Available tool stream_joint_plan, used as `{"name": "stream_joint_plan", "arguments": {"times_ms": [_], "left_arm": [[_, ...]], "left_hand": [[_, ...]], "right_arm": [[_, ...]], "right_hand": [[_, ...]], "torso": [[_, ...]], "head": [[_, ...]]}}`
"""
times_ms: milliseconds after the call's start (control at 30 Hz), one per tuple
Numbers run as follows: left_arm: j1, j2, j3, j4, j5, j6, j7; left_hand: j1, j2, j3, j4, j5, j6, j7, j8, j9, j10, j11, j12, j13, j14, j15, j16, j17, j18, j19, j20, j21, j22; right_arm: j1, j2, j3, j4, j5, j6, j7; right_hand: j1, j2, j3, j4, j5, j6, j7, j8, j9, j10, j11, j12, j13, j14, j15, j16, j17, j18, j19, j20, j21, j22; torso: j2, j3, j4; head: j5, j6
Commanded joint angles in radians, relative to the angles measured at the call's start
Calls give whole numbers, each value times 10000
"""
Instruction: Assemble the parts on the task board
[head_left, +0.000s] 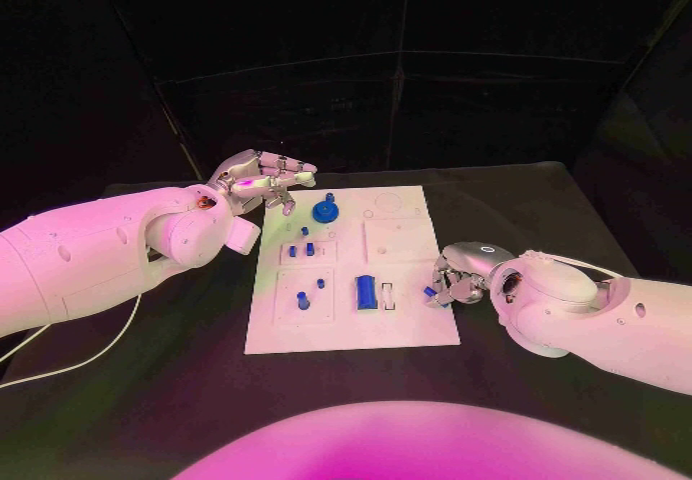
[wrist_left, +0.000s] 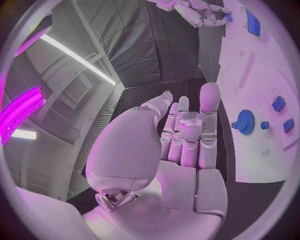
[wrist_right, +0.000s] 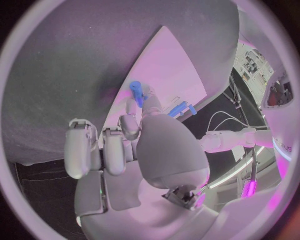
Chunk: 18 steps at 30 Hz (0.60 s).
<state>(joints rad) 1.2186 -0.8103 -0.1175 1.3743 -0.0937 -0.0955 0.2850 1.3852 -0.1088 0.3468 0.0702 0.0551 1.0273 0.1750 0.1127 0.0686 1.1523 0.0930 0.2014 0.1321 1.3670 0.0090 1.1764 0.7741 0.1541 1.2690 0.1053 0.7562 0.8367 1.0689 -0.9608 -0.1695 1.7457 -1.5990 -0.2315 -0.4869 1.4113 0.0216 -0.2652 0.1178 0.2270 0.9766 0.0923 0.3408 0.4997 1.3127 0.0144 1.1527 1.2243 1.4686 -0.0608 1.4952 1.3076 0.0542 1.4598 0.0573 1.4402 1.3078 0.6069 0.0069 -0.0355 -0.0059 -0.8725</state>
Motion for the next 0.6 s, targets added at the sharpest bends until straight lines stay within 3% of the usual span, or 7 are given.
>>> {"name": "stream_joint_plan", "arguments": {"times_ms": [33, 67, 200, 233, 433, 600], "left_arm": [[13, -8, 8, 26, 48, 132, 2], [13, -10, 8, 28, 48, 135, 1], [13, -15, 8, 30, 48, 138, -3], [13, -15, 7, 31, 48, 138, -3], [13, -14, 7, 31, 48, 135, -5], [13, -9, 7, 30, 48, 135, -7]], "left_hand": [[-6, 94, -60, 8, -14, -73, -19, 23, -7, -72, 13, 33, 15, -52, -9, 19, 0, 126, -15, 32, -67, -9], [-6, 94, -60, 8, -14, -73, -19, 23, -7, -72, 13, 33, 15, -52, -9, 19, 0, 126, -15, 32, -67, -9], [-6, 94, -60, 8, -14, -73, -19, 23, -7, -72, 13, 33, 15, -52, -9, 19, 0, 126, -15, 32, -67, -9], [-6, 94, -60, 8, -14, -73, -19, 23, -7, -72, 13, 33, 15, -52, -9, 19, 0, 126, -15, 32, -67, -9], [-6, 94, -60, 8, -14, -73, -19, 23, -7, -72, 13, 33, 15, -52, -9, 19, 0, 126, -15, 32, -67, -9], [-6, 94, -60, 8, -14, -73, -19, 23, -7, -72, 13, 33, 15, -52, -9, 19, 0, 126, -15, 32, -67, -9]], "right_arm": [[-125, 34, -103, -26, -605, 966, -298], [-127, 39, -103, -23, -622, 947, -308], [-130, 48, -102, 2, -583, 753, -352], [-130, 47, -102, 9, -548, 708, -362], [-130, -9, -100, 88, 327, -117, -294], [-126, -61, -98, 156, 1318, -822, -76]], "right_hand": [[188, 40, 49, -102, 95, -30, -14, -44, -382, -67, -11, -46, 2, 681, 61, -65, 1037, -22, -76, -13, -56, 322], [225, 77, 80, -124, 220, -21, -14, -51, -397, -67, -15, -48, 3, 681, 59, -67, 1038, -21, -75, -15, -57, 322], [396, 239, 245, -182, 1602, 63, -54, -117, -516, -64, -65, -67, 1, 686, 20, -69, 1054, -27, -47, -51, -41, 361], [466, 290, 306, -206, 1742, 84, -75, -123, -532, -55, -79, -60, 9, 688, 8, -68, 1059, -29, -43, -56, -38, 366], [802, 809, 947, -228, 2012, 186, -160, -214, -667, 43, -167, 16, 82, 717, -63, -14, 1172, -49, 17, -125, 20, 462], [898, 871, 1265, -266, 1916, 210, -178, -246, -711, 82, -173, 55, 120, 734, -81, 25, 1245, -59, 42, -148, 47, 505]], "torso": [[6, 2, -10], [8, 3, -9], [-4, 2, -1], [-4, 2, 2], [-4, 0, 7], [-5, -3, 6]], "head": [[1, -2], [-5, -2], [-2, -2], [-4, -2], [2, -2], [12, -2]]}}
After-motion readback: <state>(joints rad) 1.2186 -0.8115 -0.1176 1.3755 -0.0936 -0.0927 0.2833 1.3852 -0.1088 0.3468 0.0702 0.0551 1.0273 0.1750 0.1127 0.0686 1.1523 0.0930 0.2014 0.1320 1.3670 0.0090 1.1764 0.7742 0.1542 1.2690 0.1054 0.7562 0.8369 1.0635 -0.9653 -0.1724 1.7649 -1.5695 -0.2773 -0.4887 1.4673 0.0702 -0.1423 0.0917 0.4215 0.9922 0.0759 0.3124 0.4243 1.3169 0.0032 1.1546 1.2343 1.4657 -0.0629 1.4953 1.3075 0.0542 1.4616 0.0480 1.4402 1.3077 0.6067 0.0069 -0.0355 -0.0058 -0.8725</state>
